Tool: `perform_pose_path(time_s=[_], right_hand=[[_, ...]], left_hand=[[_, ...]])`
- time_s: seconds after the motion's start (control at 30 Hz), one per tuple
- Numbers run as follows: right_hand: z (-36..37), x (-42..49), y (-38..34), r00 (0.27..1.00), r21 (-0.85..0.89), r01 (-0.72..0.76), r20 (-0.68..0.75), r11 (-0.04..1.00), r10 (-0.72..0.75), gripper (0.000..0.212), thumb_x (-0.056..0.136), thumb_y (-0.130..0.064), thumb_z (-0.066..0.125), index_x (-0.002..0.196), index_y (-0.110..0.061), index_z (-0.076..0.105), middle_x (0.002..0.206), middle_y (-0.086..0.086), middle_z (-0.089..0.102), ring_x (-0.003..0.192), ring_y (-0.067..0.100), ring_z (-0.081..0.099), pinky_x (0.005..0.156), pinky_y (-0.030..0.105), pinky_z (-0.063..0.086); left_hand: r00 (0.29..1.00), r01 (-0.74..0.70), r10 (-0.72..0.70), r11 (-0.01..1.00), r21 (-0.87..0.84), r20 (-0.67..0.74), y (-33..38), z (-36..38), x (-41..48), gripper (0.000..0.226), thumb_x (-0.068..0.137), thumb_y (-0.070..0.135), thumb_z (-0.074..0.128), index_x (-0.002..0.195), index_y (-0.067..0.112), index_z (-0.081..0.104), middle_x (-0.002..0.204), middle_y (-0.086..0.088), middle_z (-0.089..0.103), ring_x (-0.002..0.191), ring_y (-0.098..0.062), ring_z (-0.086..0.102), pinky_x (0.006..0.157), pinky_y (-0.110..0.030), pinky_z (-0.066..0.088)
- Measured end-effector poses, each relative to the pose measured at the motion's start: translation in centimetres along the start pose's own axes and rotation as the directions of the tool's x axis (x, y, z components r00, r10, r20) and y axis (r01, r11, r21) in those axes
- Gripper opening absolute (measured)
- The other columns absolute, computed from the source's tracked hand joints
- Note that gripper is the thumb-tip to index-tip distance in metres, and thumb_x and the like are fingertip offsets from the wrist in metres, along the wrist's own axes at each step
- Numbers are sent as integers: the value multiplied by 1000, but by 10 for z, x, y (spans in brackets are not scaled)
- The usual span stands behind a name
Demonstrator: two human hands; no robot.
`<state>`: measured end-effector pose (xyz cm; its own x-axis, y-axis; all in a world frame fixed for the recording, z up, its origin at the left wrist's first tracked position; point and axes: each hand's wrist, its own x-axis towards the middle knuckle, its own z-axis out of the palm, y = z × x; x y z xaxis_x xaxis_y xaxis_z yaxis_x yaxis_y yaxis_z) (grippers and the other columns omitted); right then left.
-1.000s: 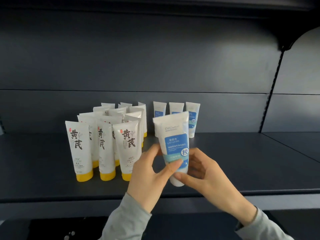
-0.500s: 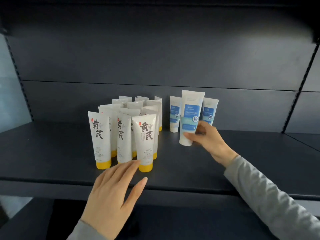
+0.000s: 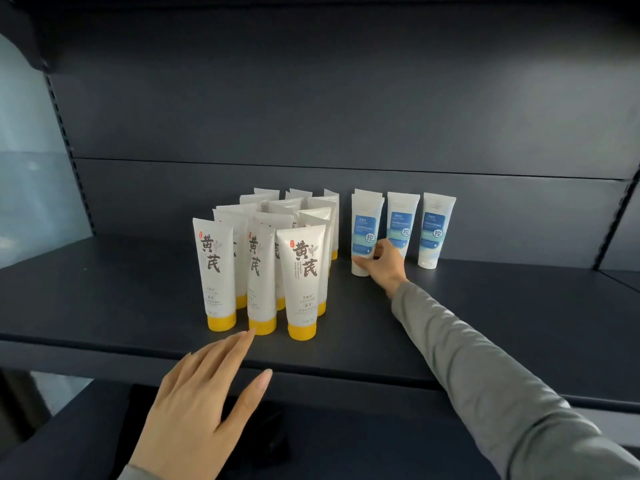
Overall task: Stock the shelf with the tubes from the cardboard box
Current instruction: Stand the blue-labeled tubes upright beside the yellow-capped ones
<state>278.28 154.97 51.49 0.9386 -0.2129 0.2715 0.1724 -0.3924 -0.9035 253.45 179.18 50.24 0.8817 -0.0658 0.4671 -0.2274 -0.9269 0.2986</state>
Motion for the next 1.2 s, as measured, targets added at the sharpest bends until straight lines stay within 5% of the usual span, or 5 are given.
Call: perform_pose_path(time_s=[0.2,0.43,0.77,0.93,1.2], right_hand=[[3,4,1,1000,-46,10,16,999,-9,42,82,-12,71,116,-6,47,126,10,58,119,24,54,87,27,41],[7,1,-2,1000,-87,-21,-23,996,19,44,83,-13,70,119,-4,47,126,11,57,120,25,53,92,30,43],[-42,-50,-21,996,-219,63,-46,974,-75,51,96,-33,50,139,-9,39,139,9,45,125,25,46,101,34,38],[-96,-126,-23,937,-515,236,-106,824,-334,49,96,-42,45,140,-19,42,147,-1,40,139,21,31,115,50,22],[-165,-263,1,956,-789,-67,-226,611,-187,73,84,-65,17,149,-33,19,159,-8,10,147,15,1,114,55,-4]], left_hand=[[1000,5,-5,1000,0,0,2,0,-2,79,87,69,11,125,17,59,119,1,64,109,-23,61,84,-48,49],[998,53,-52,998,-26,30,0,4,-2,98,64,85,-10,139,38,31,140,21,38,129,2,27,108,-30,25],[998,9,-7,1000,-30,67,8,8,1,102,57,83,-22,143,42,16,146,25,25,136,2,21,113,-25,15],[992,-107,109,994,-35,67,23,17,5,82,71,70,-8,144,40,15,149,22,22,138,-1,19,113,-24,6],[971,-209,216,975,-75,99,43,36,-3,95,65,74,-24,146,37,11,154,14,13,143,-7,9,117,-37,0]])
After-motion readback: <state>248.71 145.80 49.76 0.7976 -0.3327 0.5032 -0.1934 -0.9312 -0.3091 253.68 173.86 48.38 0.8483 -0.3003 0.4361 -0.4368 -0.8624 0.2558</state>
